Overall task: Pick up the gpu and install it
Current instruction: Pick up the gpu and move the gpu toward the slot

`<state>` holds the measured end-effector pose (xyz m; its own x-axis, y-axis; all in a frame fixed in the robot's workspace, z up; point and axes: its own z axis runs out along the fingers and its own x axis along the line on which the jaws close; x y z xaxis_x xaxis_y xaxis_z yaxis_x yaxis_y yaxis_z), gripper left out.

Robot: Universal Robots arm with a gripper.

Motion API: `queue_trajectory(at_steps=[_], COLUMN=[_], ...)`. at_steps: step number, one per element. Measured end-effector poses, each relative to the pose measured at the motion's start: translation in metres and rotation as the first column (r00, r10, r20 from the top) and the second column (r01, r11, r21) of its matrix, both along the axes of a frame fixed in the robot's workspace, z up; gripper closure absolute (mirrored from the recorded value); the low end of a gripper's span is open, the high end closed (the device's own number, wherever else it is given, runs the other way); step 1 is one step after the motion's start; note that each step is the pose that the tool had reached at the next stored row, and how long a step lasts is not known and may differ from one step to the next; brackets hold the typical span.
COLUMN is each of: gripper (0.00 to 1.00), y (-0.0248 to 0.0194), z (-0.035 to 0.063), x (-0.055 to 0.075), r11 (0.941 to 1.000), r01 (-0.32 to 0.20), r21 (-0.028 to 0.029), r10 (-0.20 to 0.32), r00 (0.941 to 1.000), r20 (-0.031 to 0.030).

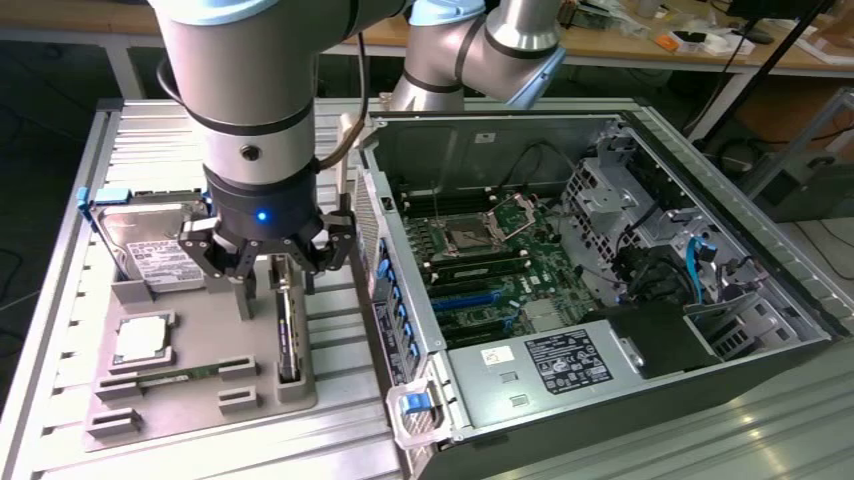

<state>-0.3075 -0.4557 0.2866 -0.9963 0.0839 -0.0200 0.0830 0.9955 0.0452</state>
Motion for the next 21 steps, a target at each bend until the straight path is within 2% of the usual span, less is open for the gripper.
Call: queue_trajectory(at_steps=[21], gripper=[0.4], y=[0.0], z=[-0.0097], x=[0.0], r11=[1.0], r01=[0.0], r21=[0.0], r10=[0.0], r00=[1.0], r20=[0.0])
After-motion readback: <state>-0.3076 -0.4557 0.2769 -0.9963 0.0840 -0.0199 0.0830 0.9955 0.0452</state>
